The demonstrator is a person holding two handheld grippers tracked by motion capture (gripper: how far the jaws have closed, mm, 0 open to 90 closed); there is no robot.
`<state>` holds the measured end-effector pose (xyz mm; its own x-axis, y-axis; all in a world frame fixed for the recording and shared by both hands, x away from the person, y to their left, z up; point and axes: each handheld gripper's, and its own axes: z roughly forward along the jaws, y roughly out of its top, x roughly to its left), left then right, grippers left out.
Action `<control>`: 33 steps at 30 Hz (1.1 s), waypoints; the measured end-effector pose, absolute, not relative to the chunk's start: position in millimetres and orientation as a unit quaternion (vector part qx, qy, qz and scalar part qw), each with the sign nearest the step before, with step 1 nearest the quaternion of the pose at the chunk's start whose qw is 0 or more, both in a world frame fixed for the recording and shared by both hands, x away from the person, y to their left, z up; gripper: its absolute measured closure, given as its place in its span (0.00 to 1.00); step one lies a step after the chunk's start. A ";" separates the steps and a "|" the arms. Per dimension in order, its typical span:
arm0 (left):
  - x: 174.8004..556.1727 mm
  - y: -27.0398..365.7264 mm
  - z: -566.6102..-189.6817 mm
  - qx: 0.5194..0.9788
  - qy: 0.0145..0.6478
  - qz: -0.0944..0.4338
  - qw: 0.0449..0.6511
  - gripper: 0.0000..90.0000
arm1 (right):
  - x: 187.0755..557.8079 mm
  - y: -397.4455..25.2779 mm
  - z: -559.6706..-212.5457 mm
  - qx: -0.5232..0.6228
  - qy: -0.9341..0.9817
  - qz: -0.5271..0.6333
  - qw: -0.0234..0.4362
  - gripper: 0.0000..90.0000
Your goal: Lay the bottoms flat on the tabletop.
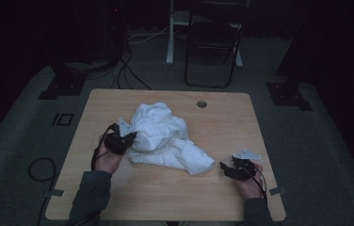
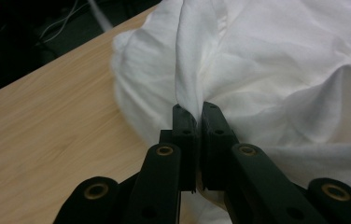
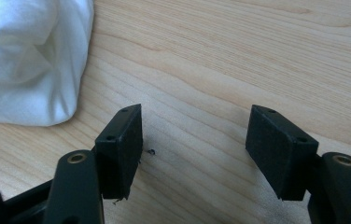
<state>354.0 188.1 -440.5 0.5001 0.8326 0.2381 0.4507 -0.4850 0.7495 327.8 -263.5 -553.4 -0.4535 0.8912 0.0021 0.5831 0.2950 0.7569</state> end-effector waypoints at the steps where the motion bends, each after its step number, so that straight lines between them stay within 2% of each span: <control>1: 354.0 188.1 -440.5 0.807 0.398 0.303 0.315 0.96 | 327.8 -263.5 -553.4 0.476 0.775 0.355 0.217 0.40; 3: 350.0 209.4 -446.0 0.799 0.416 0.307 0.307 0.96 | 327.7 -263.5 -553.4 0.475 0.775 0.355 0.217 0.40; 8: 344.9 230.3 -456.7 0.791 0.438 0.308 0.296 0.96 | 326.0 -262.3 -551.4 0.476 0.776 0.356 0.211 0.45; 9: 344.0 232.7 -458.4 0.791 0.440 0.308 0.294 0.96 | 323.2 -260.0 -545.8 0.473 0.773 0.366 0.213 0.47; 12: 341.2 240.8 -463.7 0.790 0.445 0.309 0.286 0.96 | 318.4 -254.6 -531.9 0.460 0.765 0.399 0.212 0.48; 18: 339.0 251.3 -470.2 0.786 0.456 0.307 0.282 0.96 | 315.1 -223.4 -504.5 0.414 0.764 0.455 0.195 0.39; 22: 339.7 254.7 -473.5 0.784 0.462 0.306 0.278 0.96 | 324.5 -197.7 -511.5 0.396 0.790 0.436 0.171 0.32; 26: 340.9 258.1 -477.5 0.782 0.469 0.303 0.275 0.96 | 337.4 -176.6 -526.7 0.389 0.816 0.398 0.158 0.31; 27: 341.3 259.2 -478.5 0.783 0.470 0.303 0.273 0.96 | 339.6 -172.4 -529.5 0.389 0.820 0.388 0.160 0.31; 30: 342.3 261.9 -481.5 0.782 0.475 0.300 0.272 0.96 | 345.2 -166.5 -535.5 0.383 0.834 0.366 0.155 0.43; 33: 342.7 264.7 -484.3 0.781 0.479 0.298 0.269 0.96 | 347.4 -167.0 -538.6 0.383 0.841 0.352 0.148 0.63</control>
